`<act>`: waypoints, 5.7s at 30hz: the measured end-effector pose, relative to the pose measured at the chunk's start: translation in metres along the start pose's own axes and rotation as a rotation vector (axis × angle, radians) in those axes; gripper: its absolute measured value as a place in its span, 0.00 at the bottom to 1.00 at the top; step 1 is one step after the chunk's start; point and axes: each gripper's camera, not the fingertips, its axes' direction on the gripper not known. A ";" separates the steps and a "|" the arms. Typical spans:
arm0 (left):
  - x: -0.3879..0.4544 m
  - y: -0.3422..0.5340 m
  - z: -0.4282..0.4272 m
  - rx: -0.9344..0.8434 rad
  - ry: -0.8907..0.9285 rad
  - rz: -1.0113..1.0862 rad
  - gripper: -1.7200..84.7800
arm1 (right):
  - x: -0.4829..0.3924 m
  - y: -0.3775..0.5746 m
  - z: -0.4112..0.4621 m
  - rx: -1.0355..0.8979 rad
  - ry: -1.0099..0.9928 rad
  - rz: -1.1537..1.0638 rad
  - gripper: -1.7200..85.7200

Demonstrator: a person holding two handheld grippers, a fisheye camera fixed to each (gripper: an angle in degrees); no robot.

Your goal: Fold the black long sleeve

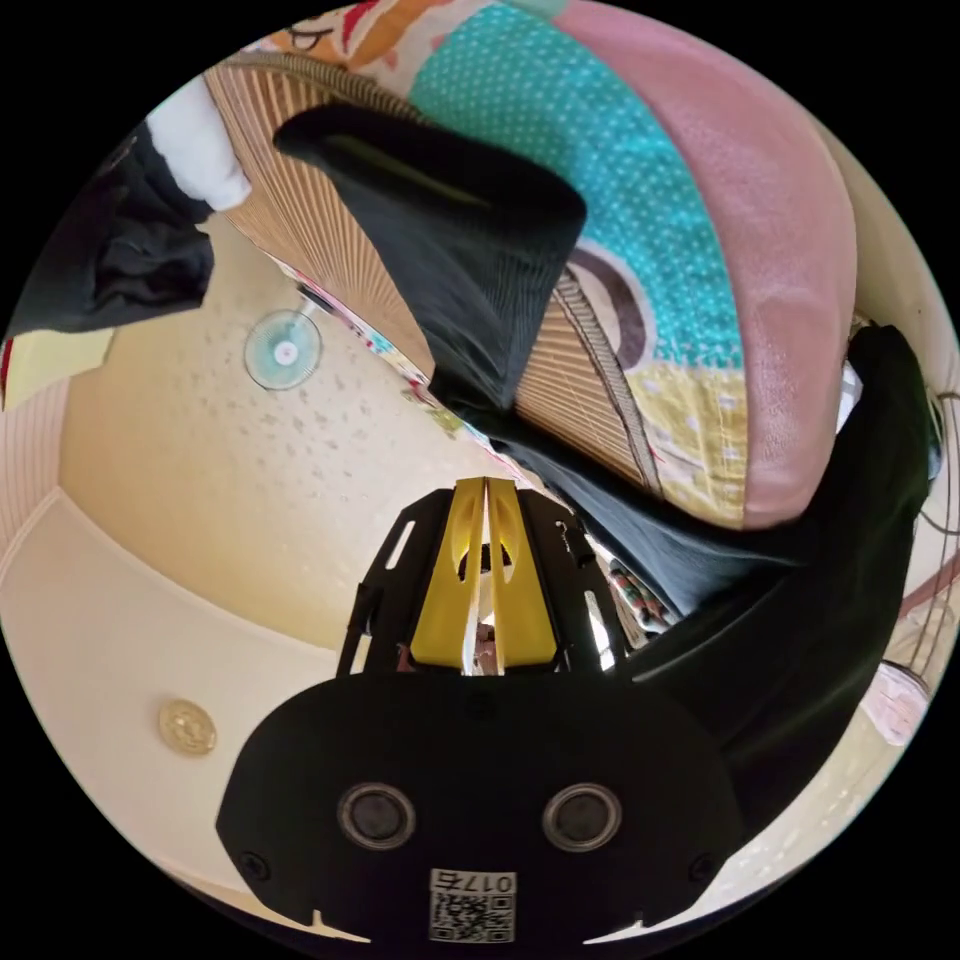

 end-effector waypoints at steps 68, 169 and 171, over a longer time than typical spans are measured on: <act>-0.179 0.343 0.141 -1.175 -0.229 -0.559 0.07 | 0.171 0.100 0.235 -0.822 1.702 -0.234 0.16; -0.091 0.269 0.157 -0.659 0.432 -0.681 0.15 | 0.062 -0.039 0.214 -0.665 1.040 -0.440 0.19; -0.097 0.273 0.135 -0.696 0.390 -0.660 0.14 | 0.087 -0.026 0.215 -0.786 0.964 -0.370 0.17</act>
